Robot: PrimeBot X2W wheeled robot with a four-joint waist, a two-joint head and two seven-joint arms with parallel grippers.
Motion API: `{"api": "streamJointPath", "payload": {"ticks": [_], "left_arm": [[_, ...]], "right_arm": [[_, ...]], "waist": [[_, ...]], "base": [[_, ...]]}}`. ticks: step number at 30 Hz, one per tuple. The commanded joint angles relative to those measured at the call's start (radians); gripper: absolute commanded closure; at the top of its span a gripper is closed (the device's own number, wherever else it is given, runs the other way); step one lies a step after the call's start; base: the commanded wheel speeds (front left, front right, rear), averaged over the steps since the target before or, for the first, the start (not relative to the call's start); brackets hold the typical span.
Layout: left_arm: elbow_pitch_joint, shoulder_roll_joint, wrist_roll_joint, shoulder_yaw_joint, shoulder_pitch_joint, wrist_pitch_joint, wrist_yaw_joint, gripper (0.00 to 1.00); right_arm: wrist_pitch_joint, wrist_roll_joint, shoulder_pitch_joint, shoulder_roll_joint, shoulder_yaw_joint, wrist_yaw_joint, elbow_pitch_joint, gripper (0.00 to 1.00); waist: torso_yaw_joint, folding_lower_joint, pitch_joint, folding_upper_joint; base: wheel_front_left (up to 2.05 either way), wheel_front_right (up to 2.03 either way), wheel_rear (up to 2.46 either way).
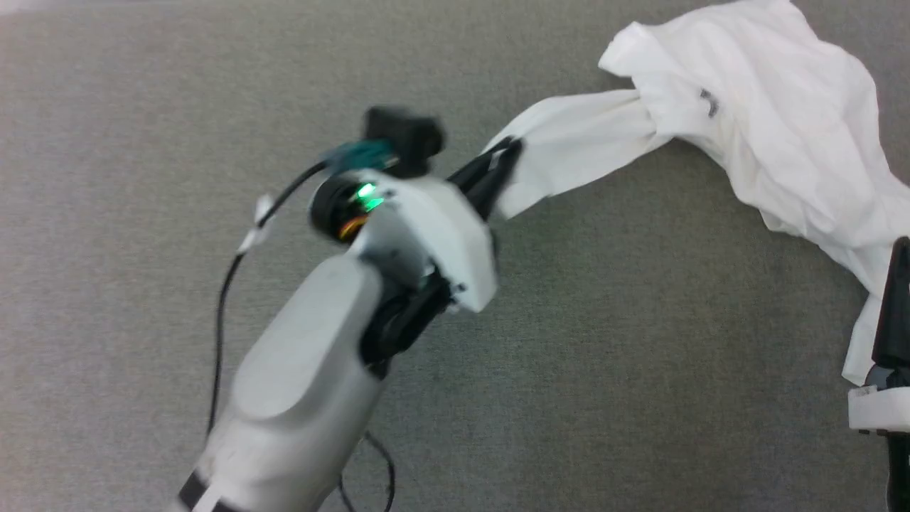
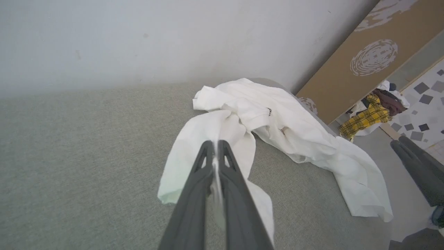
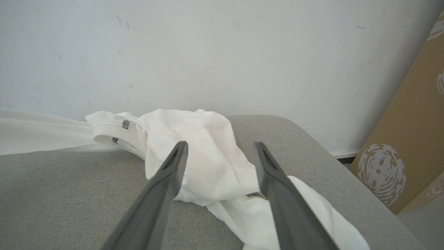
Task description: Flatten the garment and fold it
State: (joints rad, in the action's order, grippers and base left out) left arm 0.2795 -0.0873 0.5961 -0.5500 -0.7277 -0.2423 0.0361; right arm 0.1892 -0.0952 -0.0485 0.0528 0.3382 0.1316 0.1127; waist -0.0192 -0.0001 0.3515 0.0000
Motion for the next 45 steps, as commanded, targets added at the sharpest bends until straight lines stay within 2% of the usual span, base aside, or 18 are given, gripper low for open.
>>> {"api": "streamJointPath", "payload": {"ticks": [1, 4, 10, 13, 16, 22, 23, 24, 29, 34, 39, 45], "left_arm": [[-0.049, -0.033, 0.039, 0.038, 0.071, 0.006, -0.018, 1.0], [-0.187, -0.116, 0.088, 0.128, 0.219, 0.017, -0.073, 1.0], [-0.459, -0.279, 0.176, 0.388, 0.634, 0.052, -0.242, 1.0], [-0.543, -0.291, 0.234, 0.515, 0.844, 0.082, -0.302, 1.0], [-0.57, -0.284, 0.249, 0.59, 0.994, 0.115, -0.342, 1.0], [-0.542, -0.235, 0.29, 0.591, 1.041, 0.155, -0.307, 1.0], [-0.539, -0.233, 0.291, 0.581, 1.032, 0.154, -0.298, 0.67], [-0.537, -0.232, 0.292, 0.572, 1.02, 0.153, -0.289, 0.0], [-0.573, -0.258, 0.285, 0.555, 0.939, 0.153, -0.246, 0.0], [-0.642, -0.307, 0.217, 0.504, 0.816, 0.146, -0.211, 0.0], [-0.618, -0.327, 0.125, 0.324, 0.683, 0.064, -0.151, 0.0], [-0.435, -0.322, -0.047, 0.107, 0.525, 0.021, -0.052, 0.0]], "right_arm": [[-0.005, 0.006, 0.015, -0.003, 0.003, -0.001, -0.001, 0.0], [-0.015, 0.004, 0.034, -0.003, 0.007, -0.001, -0.002, 0.0], [-0.028, -0.001, 0.067, -0.003, 0.019, -0.001, -0.008, 0.0], [-0.033, -0.003, 0.082, -0.003, 0.036, -0.001, -0.009, 0.0], [-0.039, -0.004, 0.09, -0.003, 0.048, -0.001, -0.01, 0.0], [-0.048, 0.002, 0.08, -0.003, 0.037, -0.001, -0.023, 0.0], [-0.049, 0.003, 0.078, -0.003, 0.035, -0.001, -0.023, 0.0], [-0.051, 0.004, 0.076, -0.003, 0.034, -0.001, -0.024, 0.0], [-0.052, 0.002, 0.072, -0.003, 0.027, -0.001, -0.03, 0.0], [-0.042, -0.01, 0.068, -0.003, 0.021, -0.001, -0.046, 0.0], [-0.033, -0.023, 0.057, -0.003, 0.005, -0.001, -0.06, 0.0], [-0.029, -0.023, 0.036, -0.003, -0.002, -0.001, -0.058, 0.0]], "waist": [[0.069, 0.0001, -0.093, 0.0], [0.091, 0.0001, -0.125, 0.0], [0.124, 0.0001, -0.158, 0.0], [0.147, 0.0001, -0.162, 0.0], [0.169, 0.0001, -0.163, 0.0], [0.195, 0.0001, -0.168, 0.0], [0.197, 0.0001, -0.169, 0.0], [0.198, 0.0001, -0.171, 0.0], [0.195, 0.0001, -0.175, 0.0], [0.179, 0.0001, -0.165, 0.0], [0.154, 0.0001, -0.139, 0.0], [0.122, 0.0001, -0.093, 0.0]], "base": [[0.0, 0.0, 0.0], [0.0, 0.0, 0.0], [0.0, 0.0, 0.0], [0.0, 0.0, 0.0], [0.0, 0.0, 0.0], [0.0, 0.0, 0.0], [0.0, 0.0, 0.0], [0.0, 0.0, 0.0], [0.0, 0.0, 0.0], [0.0, 0.0, 0.0], [0.0, 0.0, 0.0], [0.0, 0.0, 0.0]]}}
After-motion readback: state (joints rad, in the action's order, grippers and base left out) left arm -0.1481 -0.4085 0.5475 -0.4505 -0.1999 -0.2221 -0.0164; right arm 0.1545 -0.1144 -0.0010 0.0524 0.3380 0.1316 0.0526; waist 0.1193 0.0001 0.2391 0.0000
